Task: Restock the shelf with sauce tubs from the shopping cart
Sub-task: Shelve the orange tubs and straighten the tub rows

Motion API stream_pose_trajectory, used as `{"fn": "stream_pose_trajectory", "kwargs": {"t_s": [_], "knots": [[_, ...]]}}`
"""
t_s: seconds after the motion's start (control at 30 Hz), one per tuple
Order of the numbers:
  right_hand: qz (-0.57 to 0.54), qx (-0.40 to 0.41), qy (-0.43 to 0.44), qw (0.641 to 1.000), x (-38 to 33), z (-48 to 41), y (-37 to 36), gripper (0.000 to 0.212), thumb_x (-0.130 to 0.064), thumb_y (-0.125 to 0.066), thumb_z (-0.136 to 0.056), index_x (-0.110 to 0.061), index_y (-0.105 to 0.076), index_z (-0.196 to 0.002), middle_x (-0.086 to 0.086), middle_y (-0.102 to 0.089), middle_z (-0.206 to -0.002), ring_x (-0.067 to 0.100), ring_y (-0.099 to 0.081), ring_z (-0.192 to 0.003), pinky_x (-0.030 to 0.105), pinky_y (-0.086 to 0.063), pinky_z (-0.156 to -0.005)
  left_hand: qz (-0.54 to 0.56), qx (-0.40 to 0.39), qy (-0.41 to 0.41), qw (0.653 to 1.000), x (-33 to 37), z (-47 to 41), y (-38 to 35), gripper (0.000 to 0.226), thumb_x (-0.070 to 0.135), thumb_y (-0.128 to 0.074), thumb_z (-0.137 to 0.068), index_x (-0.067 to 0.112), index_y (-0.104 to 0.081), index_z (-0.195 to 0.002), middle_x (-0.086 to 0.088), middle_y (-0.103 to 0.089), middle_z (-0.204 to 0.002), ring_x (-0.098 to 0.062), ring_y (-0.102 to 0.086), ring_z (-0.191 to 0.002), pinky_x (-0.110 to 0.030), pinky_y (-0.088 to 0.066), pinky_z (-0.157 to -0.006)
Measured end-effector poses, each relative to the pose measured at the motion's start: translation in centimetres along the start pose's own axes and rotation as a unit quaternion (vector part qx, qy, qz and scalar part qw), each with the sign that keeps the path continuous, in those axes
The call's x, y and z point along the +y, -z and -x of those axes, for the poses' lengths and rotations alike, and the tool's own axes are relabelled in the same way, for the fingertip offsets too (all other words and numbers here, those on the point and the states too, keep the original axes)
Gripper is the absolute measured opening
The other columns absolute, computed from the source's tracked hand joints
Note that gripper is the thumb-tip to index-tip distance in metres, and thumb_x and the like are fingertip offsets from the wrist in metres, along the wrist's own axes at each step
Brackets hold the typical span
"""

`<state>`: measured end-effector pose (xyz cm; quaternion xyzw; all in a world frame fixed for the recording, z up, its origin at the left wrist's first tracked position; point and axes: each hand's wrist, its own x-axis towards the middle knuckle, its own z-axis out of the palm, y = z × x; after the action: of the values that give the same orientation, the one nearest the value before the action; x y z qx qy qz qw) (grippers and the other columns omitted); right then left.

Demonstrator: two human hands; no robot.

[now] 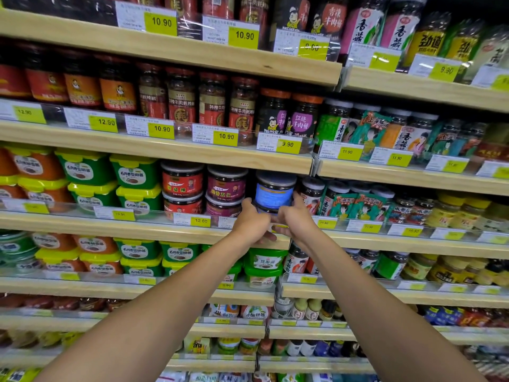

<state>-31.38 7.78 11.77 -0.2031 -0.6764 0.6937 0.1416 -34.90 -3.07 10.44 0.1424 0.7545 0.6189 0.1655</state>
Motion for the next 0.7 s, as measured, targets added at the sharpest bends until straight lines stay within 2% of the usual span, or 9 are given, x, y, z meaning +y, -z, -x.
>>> {"fn": "stream_pose_trajectory", "kwargs": {"t_s": [0.07, 0.17, 0.23, 0.3, 0.33, 0.4, 0.5, 0.6, 0.7], "knots": [[0.017, 0.005, 0.005, 1.000, -0.1, 0.1, 0.1, 0.077, 0.010, -0.039, -0.087, -0.028, -0.027, -0.152, 0.006, -0.058, -0.129, 0.021, -0.072, -0.077, 0.035, -0.056, -0.064, 0.006, 0.001, -0.007, 1.000, -0.4, 0.0, 0.2, 0.065, 0.014, -0.049, -0.093, 0.031, -0.019, -0.147, 0.014, -0.061, -0.124, -0.026, -0.076, -0.067, -0.025, -0.043, -0.045], [0.030, 0.022, 0.018, 0.999, -0.5, -0.6, 0.0, 0.076, 0.008, -0.036, -0.088, -0.028, -0.027, -0.154, 0.010, -0.061, -0.126, 0.024, -0.072, -0.074, 0.037, -0.058, -0.066, -0.012, 0.008, -0.026, 1.000, -0.6, 0.2, 0.4, 0.061, 0.008, -0.052, -0.085, 0.035, -0.029, -0.135, 0.005, -0.057, -0.133, -0.028, -0.076, -0.070, -0.028, -0.048, -0.044], [0.025, 0.025, 0.018, 0.999, -0.7, -0.8, 0.0, 0.075, 0.008, -0.034, -0.088, -0.028, -0.028, -0.154, 0.010, -0.065, -0.118, 0.023, -0.070, -0.069, 0.036, -0.058, -0.063, -0.068, 0.046, -0.045, 0.996, -0.5, 0.2, 0.4, 0.062, 0.012, -0.057, -0.084, 0.033, -0.036, -0.139, 0.002, -0.045, -0.139, -0.029, -0.072, -0.093, -0.038, -0.059, -0.065], [0.020, 0.023, 0.017, 0.999, -0.6, -1.1, 0.0, 0.075, 0.009, -0.031, -0.086, -0.027, -0.031, -0.152, 0.006, -0.067, -0.111, 0.024, -0.069, -0.068, 0.039, -0.059, -0.067, -0.122, 0.078, -0.070, 0.987, -0.4, 0.2, 0.2, 0.062, 0.016, -0.061, -0.088, 0.027, -0.038, -0.145, 0.001, -0.038, -0.149, -0.027, -0.059, -0.118, -0.042, -0.053, -0.095], [0.017, 0.021, 0.019, 0.999, -0.4, -1.1, 0.0, 0.076, 0.011, -0.031, -0.085, -0.026, -0.033, -0.151, 0.006, -0.069, -0.112, 0.027, -0.070, -0.070, 0.042, -0.059, -0.070, -0.132, 0.083, -0.085, 0.984, -0.4, 0.2, 0.1, 0.061, 0.017, -0.061, -0.090, 0.025, -0.038, -0.147, 0.001, -0.037, -0.152, -0.026, -0.055, -0.125, -0.040, -0.047, -0.101], [0.004, 0.017, 0.027, 0.999, 0.0, -1.1, 0.1, 0.076, 0.013, -0.031, -0.084, -0.025, -0.038, -0.149, 0.007, -0.070, -0.115, 0.031, -0.070, -0.074, 0.042, -0.058, -0.069, -0.135, 0.081, -0.105, 0.982, -0.2, 0.2, -0.1, 0.062, 0.018, -0.061, -0.091, 0.023, -0.038, -0.148, 0.003, -0.040, -0.153, -0.023, -0.052, -0.129, -0.035, -0.044, -0.100], [-0.013, 0.020, 0.042, 0.999, 0.1, 0.0, 0.4, 0.065, 0.015, -0.031, -0.085, -0.023, -0.048, -0.136, -0.011, -0.069, -0.101, 0.025, -0.068, -0.068, 0.040, -0.054, -0.069, -0.115, 0.066, -0.112, 0.985, 0.2, 0.0, 0.0, 0.059, 0.016, -0.059, -0.087, 0.026, -0.042, -0.143, 0.007, -0.047, -0.141, -0.020, -0.060, -0.113, -0.030, -0.050, -0.084], [-0.003, 0.023, 0.065, 0.998, 0.2, 1.1, 1.0, 0.058, 0.014, -0.032, -0.088, -0.025, -0.043, -0.129, -0.023, -0.059, -0.102, 0.022, -0.067, -0.068, 0.032, -0.052, -0.061, -0.094, 0.081, -0.112, 0.986, 0.5, -0.3, -0.1, 0.056, 0.018, -0.059, -0.082, 0.028, -0.045, -0.135, 0.000, -0.042, -0.140, -0.028, -0.064, -0.105, -0.044, -0.058, -0.085], [-0.004, 0.027, 0.050, 0.998, -0.3, 0.3, 1.2, 0.068, 0.016, -0.030, -0.088, -0.017, -0.037, -0.146, -0.008, -0.063, -0.102, 0.022, -0.062, -0.061, 0.028, -0.053, -0.051, -0.075, 0.138, -0.090, 0.983, 0.1, -0.6, -0.6, 0.062, 0.013, -0.063, -0.086, 0.020, -0.041, -0.144, -0.005, -0.038, -0.144, -0.029, -0.059, -0.109, -0.031, -0.045, -0.086]]}}
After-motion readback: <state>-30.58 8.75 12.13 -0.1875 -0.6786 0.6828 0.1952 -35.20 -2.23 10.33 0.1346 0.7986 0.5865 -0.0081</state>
